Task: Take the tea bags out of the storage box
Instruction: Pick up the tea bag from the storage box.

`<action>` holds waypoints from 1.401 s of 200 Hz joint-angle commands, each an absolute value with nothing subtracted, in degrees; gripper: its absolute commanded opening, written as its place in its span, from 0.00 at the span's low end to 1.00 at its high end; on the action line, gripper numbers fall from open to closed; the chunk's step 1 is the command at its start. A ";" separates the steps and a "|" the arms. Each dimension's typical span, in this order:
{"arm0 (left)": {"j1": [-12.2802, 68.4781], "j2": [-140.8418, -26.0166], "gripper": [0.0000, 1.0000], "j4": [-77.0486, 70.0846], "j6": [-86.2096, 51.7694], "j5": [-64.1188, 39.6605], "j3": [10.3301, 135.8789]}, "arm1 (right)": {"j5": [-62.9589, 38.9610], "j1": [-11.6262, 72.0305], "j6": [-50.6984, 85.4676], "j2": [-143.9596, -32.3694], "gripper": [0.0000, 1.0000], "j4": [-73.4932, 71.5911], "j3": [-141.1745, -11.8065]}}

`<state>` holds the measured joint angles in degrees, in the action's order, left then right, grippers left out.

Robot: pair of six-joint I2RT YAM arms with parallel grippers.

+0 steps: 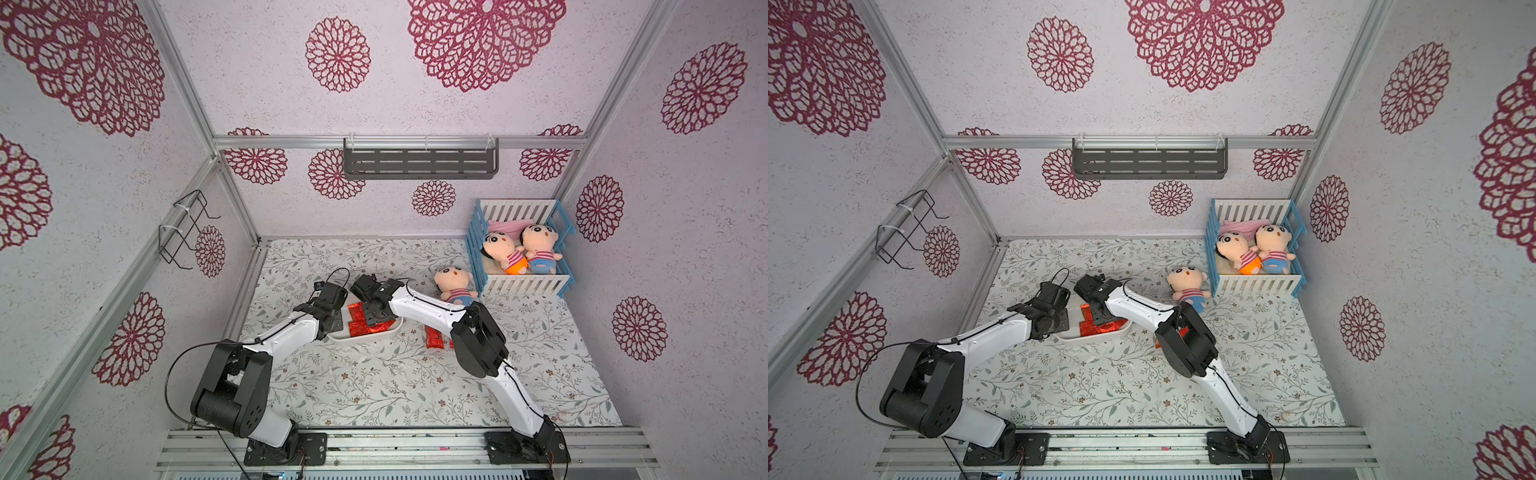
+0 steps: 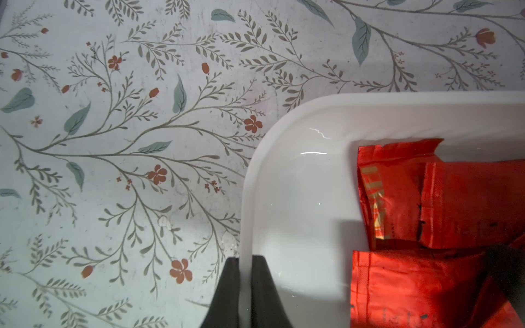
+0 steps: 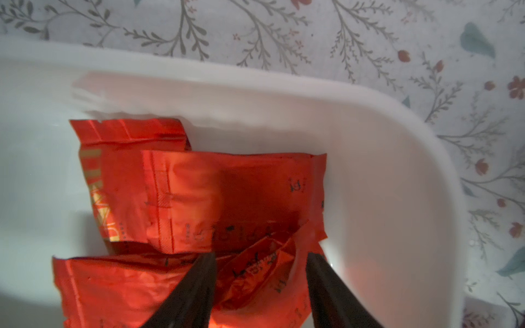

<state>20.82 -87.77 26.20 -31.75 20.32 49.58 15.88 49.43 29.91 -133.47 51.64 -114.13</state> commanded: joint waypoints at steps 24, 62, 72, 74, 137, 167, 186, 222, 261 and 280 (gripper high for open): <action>21.38 -89.14 0.00 29.18 -31.29 20.65 48.34 | 16.38 49.57 31.55 -130.04 0.62 52.19 -113.82; 21.40 -89.03 0.00 29.21 -31.30 20.57 48.34 | 14.17 49.66 31.89 -130.37 0.63 51.95 -112.43; 21.40 -89.06 0.00 29.18 -31.29 20.57 48.33 | 13.83 49.66 31.87 -130.35 0.63 51.78 -111.87; 21.37 -89.04 0.00 29.18 -31.29 20.57 48.29 | 13.76 49.64 31.90 -130.39 0.63 51.66 -111.75; 21.36 -89.12 0.00 29.30 -31.34 20.74 48.34 | 12.00 49.66 30.77 -129.88 0.35 49.54 -111.27; 21.44 -89.43 0.00 29.35 -31.36 20.65 48.56 | 11.95 49.57 30.15 -127.28 0.15 48.79 -111.87; 21.40 -89.47 0.00 29.36 -31.29 20.65 48.52 | 12.27 49.57 29.94 -125.51 0.03 48.15 -111.75; 21.37 -89.43 0.00 29.36 -31.30 20.74 48.52 | 13.13 49.48 29.45 -121.95 0.00 46.63 -110.67; 21.36 -89.38 0.00 29.37 -31.30 20.74 48.52 | 12.29 48.49 28.93 -117.22 0.00 42.29 -106.32; 21.40 -89.39 0.00 29.36 -31.33 20.74 48.52 | 11.85 47.35 28.48 -113.61 0.00 40.13 -103.27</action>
